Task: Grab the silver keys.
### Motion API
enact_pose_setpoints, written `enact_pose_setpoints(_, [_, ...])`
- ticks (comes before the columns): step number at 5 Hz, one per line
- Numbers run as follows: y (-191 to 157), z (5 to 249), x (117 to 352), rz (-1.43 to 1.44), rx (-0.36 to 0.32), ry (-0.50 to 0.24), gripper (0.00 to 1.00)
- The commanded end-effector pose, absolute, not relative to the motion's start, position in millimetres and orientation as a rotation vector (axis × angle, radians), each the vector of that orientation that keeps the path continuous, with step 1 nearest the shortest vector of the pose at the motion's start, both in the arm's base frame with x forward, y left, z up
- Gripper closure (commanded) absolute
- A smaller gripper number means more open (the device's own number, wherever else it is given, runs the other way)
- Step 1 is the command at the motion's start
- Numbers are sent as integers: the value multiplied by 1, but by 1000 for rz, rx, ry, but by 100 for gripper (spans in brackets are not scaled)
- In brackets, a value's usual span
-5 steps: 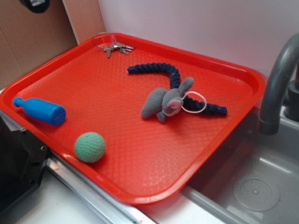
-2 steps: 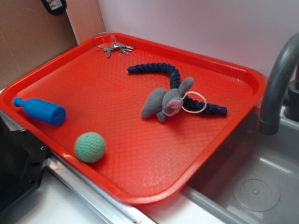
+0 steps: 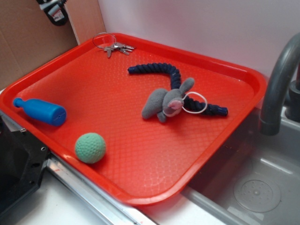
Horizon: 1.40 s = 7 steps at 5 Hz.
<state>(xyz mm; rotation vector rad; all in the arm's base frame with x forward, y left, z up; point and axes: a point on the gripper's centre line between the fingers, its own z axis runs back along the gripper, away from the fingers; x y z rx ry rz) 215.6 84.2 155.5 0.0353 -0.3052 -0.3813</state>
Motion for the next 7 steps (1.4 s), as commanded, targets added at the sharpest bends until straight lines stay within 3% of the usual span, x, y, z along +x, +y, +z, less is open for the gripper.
enact_pose_setpoints(1, [85, 165, 221, -383, 57, -333, 0])
enact_pose_setpoints(2, [106, 129, 237, -399, 155, -295, 0])
enact_pose_setpoints(3, [132, 109, 264, -448, 225, -314, 0])
enact_pose_setpoints(5, [147, 80, 288, -463, 217, -267, 0])
enact_pose_setpoints(7, [159, 77, 303, -461, 197, -227, 0])
